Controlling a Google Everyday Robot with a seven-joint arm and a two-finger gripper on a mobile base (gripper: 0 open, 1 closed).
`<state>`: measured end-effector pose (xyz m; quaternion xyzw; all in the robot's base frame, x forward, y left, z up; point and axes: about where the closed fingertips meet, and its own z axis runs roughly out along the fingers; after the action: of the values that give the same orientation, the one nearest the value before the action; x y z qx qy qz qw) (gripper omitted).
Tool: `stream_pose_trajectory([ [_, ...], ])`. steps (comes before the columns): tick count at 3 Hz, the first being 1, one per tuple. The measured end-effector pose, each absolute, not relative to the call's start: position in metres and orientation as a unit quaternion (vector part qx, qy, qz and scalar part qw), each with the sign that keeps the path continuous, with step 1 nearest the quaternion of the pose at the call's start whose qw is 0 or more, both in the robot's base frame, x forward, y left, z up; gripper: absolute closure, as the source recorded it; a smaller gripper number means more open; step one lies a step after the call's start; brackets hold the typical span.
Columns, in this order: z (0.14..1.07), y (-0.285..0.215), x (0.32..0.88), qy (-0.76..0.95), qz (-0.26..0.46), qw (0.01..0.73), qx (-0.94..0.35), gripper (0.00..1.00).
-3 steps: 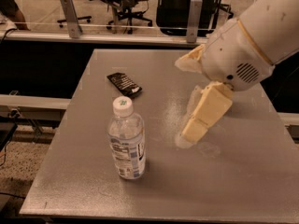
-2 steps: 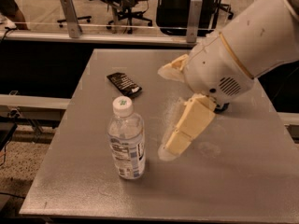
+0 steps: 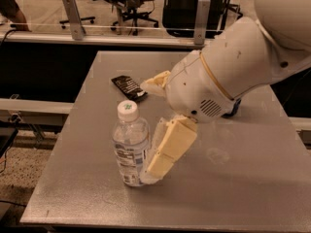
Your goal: Move blue plastic bottle near rxbar chocolate
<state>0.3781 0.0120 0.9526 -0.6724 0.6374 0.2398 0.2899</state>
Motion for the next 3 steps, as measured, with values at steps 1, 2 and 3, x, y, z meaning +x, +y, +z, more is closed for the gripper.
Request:
stream_pose_trajectory([
  [1, 0.945, 0.023, 0.373, 0.63, 0.247, 0.292, -0.676, 0.0],
  [2, 0.937, 0.025, 0.374, 0.632, 0.245, 0.294, -0.674, 0.0],
  [3, 0.934, 0.025, 0.378, 0.643, 0.236, 0.293, -0.667, 0.17],
])
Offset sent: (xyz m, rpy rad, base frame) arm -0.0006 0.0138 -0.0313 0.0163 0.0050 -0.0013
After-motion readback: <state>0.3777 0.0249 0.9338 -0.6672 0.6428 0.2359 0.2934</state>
